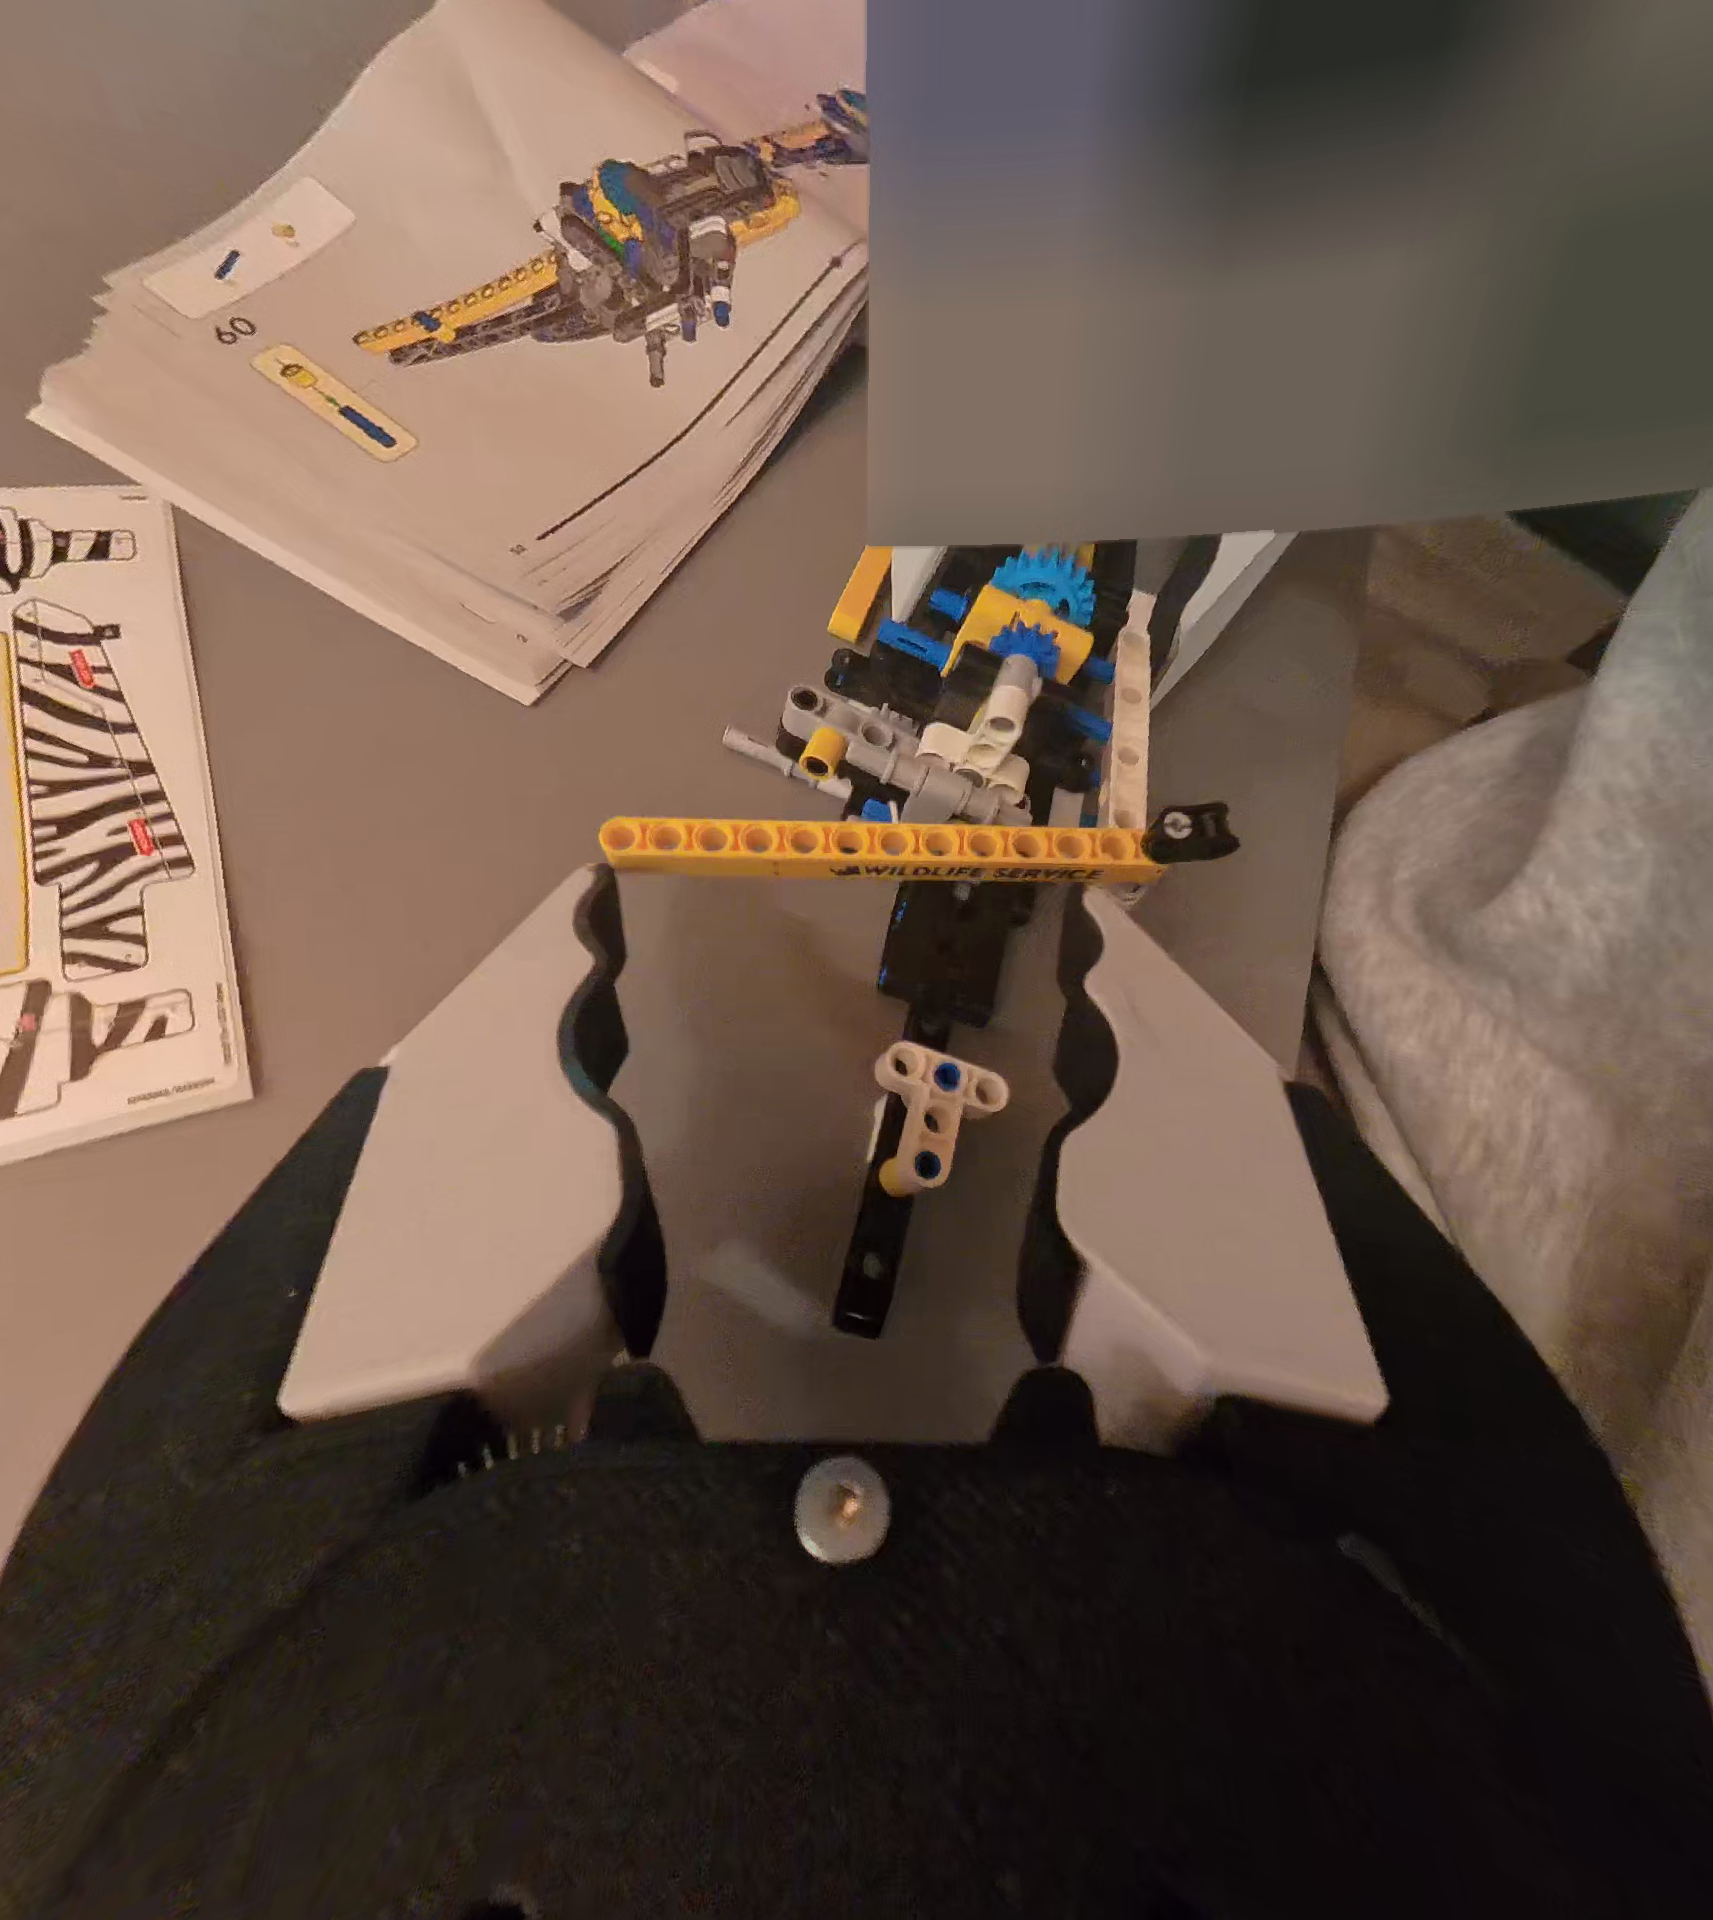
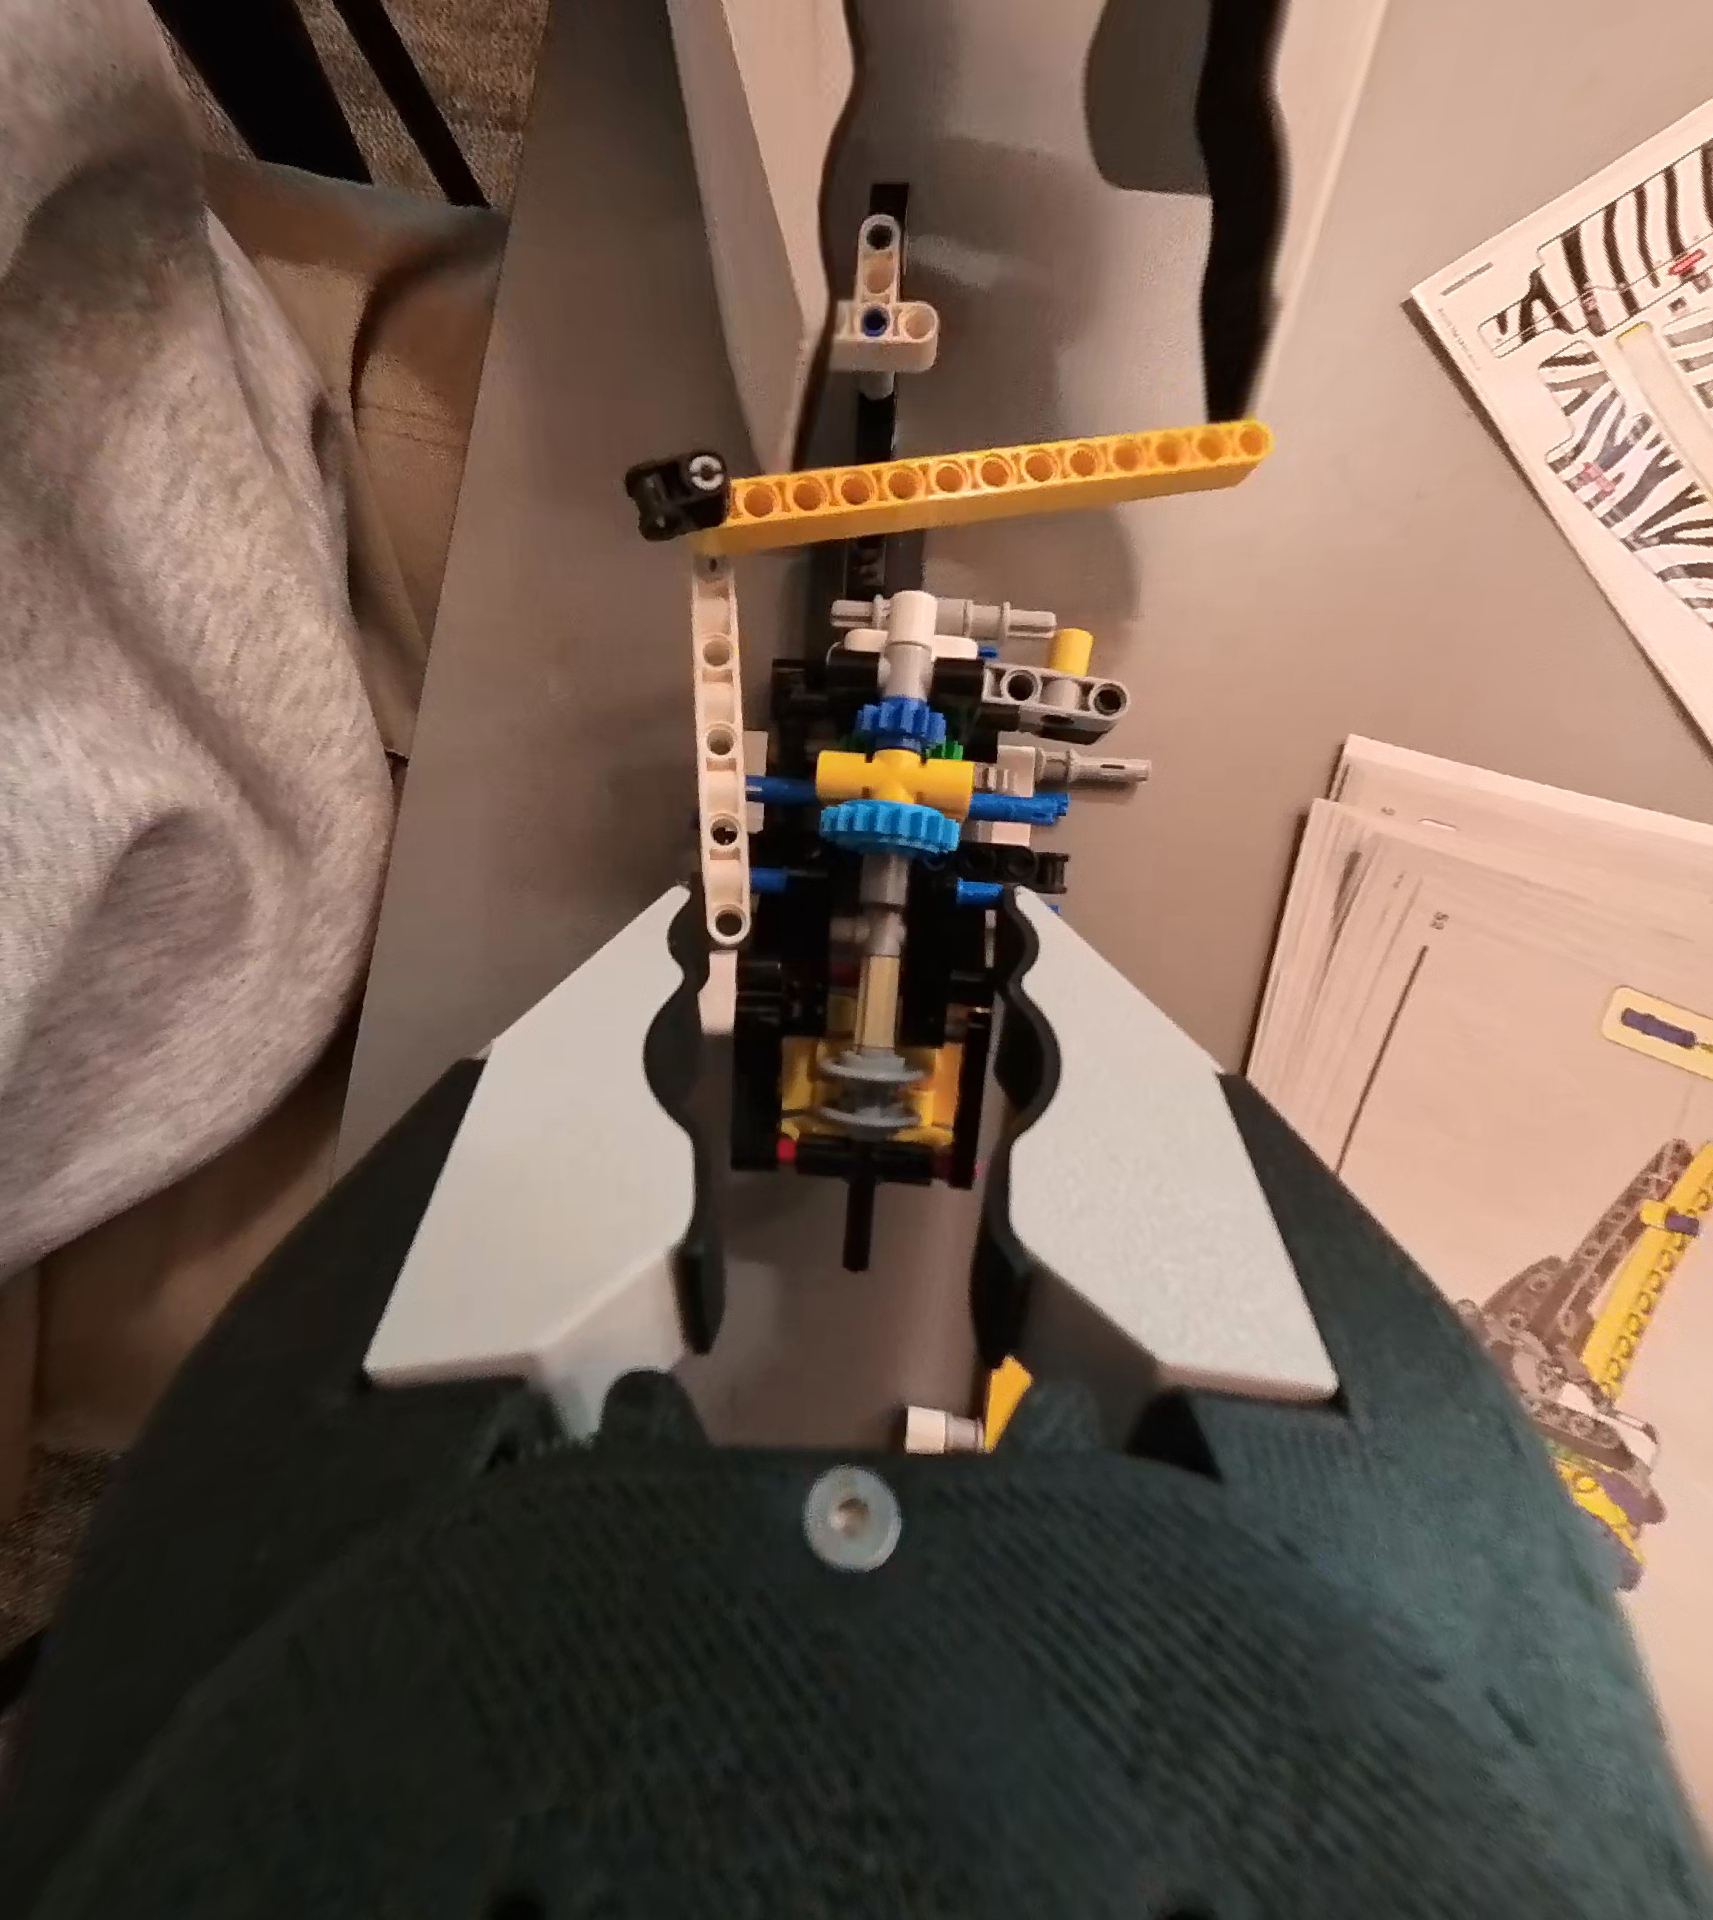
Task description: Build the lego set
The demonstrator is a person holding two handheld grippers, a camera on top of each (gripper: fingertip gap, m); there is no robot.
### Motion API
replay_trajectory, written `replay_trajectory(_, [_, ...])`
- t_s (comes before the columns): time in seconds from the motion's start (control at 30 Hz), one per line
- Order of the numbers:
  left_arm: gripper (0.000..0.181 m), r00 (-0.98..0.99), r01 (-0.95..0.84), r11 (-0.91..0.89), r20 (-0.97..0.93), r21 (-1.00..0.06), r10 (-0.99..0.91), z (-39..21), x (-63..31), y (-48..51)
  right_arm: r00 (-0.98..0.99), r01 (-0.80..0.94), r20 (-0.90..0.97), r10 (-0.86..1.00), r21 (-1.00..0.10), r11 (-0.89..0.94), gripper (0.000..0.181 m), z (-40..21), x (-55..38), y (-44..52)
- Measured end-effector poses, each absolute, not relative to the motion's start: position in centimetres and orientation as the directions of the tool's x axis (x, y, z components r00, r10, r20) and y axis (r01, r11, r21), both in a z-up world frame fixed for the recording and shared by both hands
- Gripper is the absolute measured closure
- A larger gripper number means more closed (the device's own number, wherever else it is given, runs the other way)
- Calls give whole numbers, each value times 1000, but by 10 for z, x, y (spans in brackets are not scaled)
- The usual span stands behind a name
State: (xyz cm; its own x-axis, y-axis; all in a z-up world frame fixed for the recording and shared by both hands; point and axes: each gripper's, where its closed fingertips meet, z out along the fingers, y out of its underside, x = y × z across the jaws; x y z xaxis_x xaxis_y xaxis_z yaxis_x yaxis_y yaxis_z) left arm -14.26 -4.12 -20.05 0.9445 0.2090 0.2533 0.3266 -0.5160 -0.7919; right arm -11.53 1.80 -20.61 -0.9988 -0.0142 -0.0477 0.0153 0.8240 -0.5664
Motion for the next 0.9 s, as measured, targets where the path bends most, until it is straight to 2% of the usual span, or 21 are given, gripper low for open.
replay_trajectory(0.13, [92, 969, 246, -569, 188, -784, 160, -204, -149, -40, -999, 9, -42, -18, -575, 818, 128, -207, -116, 17])
replay_trajectory(0.33, [95, 963, 213, -601, 270, -770, -5, -205, -137, -37, -999, 3, -33, -20, -577, 817, 128, -207, -116, 17])
replay_trajectory(0.5, [113, 959, 235, -595, 284, -769, 12, -200, -138, -46, -1000, 16, -27, 0, -575, 818, 128, -208, -116, 18])
replay_trajectory(0.9, [124, 944, 322, -564, 307, -761, 124, -193, -126, -75, -1000, 29, -20, 21, -572, 820, 128, -208, -119, 19])
